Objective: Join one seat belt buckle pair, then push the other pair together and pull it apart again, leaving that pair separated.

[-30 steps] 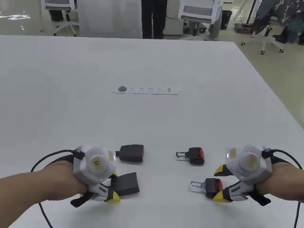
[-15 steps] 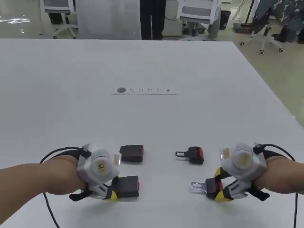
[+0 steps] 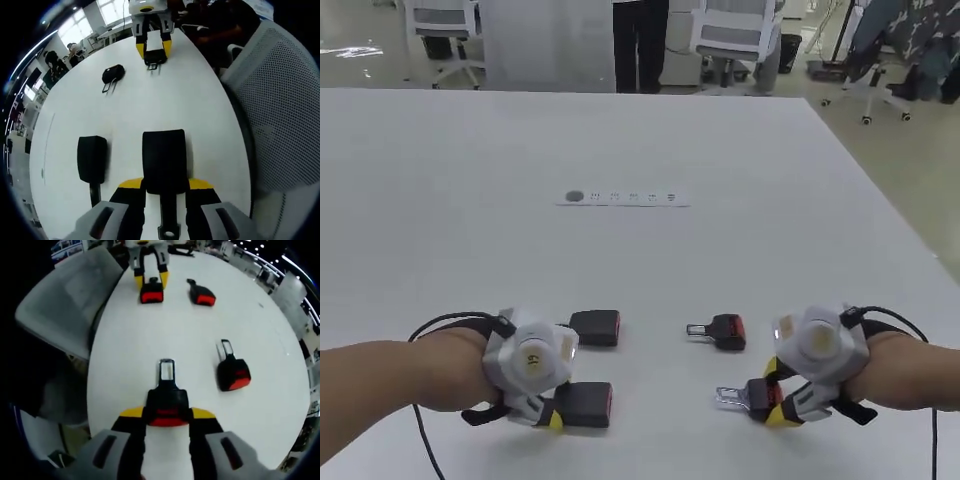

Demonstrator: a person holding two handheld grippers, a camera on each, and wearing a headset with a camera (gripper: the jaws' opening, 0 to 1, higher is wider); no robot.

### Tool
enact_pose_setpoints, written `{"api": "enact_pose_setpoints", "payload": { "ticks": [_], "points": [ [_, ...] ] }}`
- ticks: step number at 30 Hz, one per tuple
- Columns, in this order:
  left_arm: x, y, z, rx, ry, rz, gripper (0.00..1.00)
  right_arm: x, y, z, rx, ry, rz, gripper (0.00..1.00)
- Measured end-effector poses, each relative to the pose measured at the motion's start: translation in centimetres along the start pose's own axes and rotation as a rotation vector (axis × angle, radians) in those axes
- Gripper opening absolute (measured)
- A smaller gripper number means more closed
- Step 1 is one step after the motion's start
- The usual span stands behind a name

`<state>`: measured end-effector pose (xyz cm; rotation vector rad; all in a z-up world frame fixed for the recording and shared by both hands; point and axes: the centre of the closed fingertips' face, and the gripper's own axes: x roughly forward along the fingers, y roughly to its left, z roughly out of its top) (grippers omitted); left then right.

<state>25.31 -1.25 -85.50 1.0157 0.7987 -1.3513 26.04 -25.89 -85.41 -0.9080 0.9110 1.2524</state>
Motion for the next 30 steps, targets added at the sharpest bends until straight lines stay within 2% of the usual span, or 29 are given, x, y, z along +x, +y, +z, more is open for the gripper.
{"api": "enact_pose_setpoints", "payload": {
  "ticks": [6,15,30],
  "points": [
    [0.0,-0.1,0.0,-0.004,0.004,0.000,0.31,0.2,0.4,0.7,-0.014,-0.004,0.005,0.32],
    [0.1,-0.2,-0.1,-0.010,0.010,0.006,0.31,0.9,1.1,2.7,-0.025,-0.024,0.002,0.32],
    [-0.1,-0.2,0.1,-0.027,0.001,0.014,0.31,2.5,1.5,7.4,-0.018,-0.083,0.000,0.32]
  ]
}}
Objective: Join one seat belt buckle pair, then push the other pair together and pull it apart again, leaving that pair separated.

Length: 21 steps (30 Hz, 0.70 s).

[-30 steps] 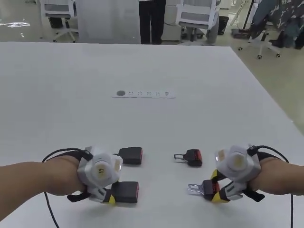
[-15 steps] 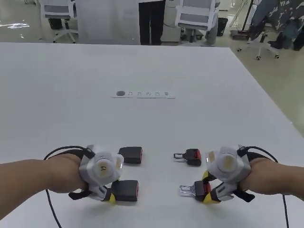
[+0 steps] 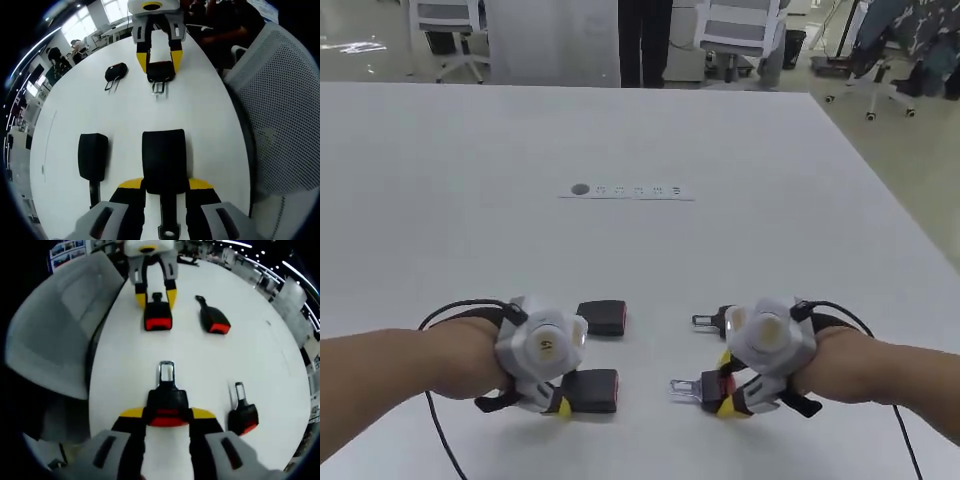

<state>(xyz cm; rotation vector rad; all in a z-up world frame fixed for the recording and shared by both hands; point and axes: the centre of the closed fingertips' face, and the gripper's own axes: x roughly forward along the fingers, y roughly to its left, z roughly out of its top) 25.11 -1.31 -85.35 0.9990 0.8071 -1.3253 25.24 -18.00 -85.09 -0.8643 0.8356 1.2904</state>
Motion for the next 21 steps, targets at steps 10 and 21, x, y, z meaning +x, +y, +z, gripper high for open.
{"api": "enact_pose_setpoints", "payload": {
  "ticks": [10,21],
  "points": [
    [-0.1,-0.1,0.1,-0.009,0.001,-0.004,0.31,1.6,0.9,3.5,-0.008,-0.032,0.002,0.32],
    [-0.2,0.0,0.0,-0.011,0.012,0.005,0.31,2.8,1.2,5.8,-0.019,-0.043,0.005,0.32]
  ]
}}
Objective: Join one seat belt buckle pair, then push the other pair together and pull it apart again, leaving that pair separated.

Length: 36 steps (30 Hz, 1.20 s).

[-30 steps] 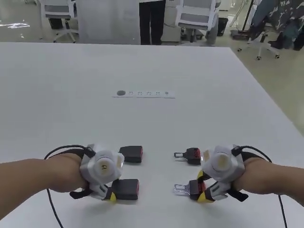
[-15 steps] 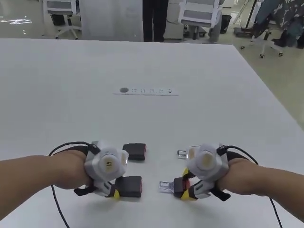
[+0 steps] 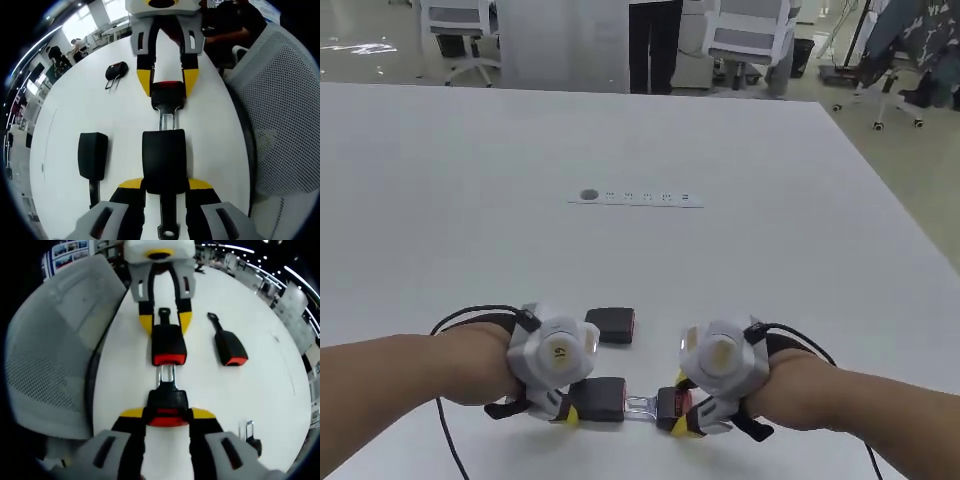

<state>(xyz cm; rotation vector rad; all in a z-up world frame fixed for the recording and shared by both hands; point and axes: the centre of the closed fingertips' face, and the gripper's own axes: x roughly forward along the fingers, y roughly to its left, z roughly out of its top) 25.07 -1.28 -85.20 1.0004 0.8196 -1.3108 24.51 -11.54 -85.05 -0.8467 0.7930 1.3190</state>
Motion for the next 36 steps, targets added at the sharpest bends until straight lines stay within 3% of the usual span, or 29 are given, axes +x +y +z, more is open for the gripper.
{"api": "enact_pose_setpoints", "payload": {
  "ticks": [7,17,27,36],
  "points": [
    [0.0,0.0,-0.1,-0.008,0.003,0.003,0.31,0.1,-0.2,0.1,-0.013,0.014,-0.007,0.32],
    [0.1,0.0,-0.2,0.010,0.014,-0.006,0.30,0.7,-0.3,1.3,-0.035,-0.002,-0.003,0.32],
    [0.1,0.2,-0.2,-0.011,0.022,-0.022,0.30,0.7,-0.4,1.4,-0.032,-0.011,-0.013,0.31],
    [0.2,0.2,-0.2,-0.034,-0.004,-0.016,0.29,1.1,-0.5,2.1,-0.023,-0.020,-0.013,0.30]
  ]
}}
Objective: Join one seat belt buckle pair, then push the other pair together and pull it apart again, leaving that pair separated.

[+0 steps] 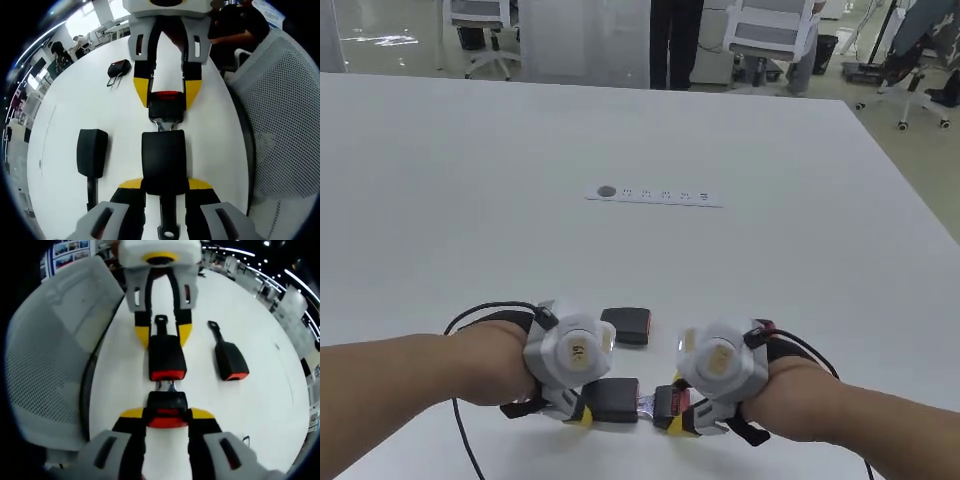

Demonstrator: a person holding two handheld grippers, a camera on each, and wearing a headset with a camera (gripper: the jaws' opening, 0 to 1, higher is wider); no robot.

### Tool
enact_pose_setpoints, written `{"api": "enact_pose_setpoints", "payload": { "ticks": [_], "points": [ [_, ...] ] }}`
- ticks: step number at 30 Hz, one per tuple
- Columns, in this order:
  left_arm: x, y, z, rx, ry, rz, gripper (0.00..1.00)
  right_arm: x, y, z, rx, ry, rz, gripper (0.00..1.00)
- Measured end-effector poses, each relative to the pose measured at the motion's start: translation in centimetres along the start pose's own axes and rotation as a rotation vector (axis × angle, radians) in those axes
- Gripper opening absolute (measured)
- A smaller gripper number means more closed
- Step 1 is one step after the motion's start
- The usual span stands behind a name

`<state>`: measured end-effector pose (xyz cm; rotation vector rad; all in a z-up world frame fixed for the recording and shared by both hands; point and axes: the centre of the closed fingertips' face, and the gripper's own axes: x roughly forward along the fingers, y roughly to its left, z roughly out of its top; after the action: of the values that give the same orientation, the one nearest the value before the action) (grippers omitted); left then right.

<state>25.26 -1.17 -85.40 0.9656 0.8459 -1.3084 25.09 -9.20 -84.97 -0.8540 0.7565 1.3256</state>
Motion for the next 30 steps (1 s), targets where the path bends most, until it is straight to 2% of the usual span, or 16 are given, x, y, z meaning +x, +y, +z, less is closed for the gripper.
{"api": "enact_pose_setpoints", "payload": {
  "ticks": [4,13,14,16,21,24,25,30],
  "points": [
    [0.1,-0.1,0.1,0.031,0.011,-0.015,0.29,0.3,-0.1,0.4,-0.015,-0.001,0.008,0.30],
    [0.2,0.0,0.0,0.021,0.020,-0.019,0.29,0.7,-0.1,1.0,-0.009,-0.011,0.022,0.29],
    [0.2,0.1,-0.1,0.002,0.019,-0.014,0.29,0.6,-1.1,1.1,-0.014,0.001,-0.015,0.29],
    [0.0,0.1,-0.2,0.002,0.008,-0.012,0.29,-0.3,-1.1,1.5,-0.020,0.003,0.014,0.29],
    [0.1,0.2,-0.1,-0.001,0.000,-0.015,0.29,0.7,-0.4,0.9,-0.005,-0.007,0.016,0.29],
    [0.0,0.3,-0.2,-0.011,-0.004,-0.022,0.30,0.7,-0.3,0.8,-0.013,-0.009,0.019,0.29],
    [0.0,0.2,-0.3,0.006,0.004,-0.026,0.30,0.6,-0.3,0.7,-0.025,-0.013,0.021,0.29],
    [0.0,0.3,-0.4,0.000,-0.002,-0.021,0.29,0.6,-0.2,0.6,-0.011,-0.031,0.025,0.29]
  ]
}}
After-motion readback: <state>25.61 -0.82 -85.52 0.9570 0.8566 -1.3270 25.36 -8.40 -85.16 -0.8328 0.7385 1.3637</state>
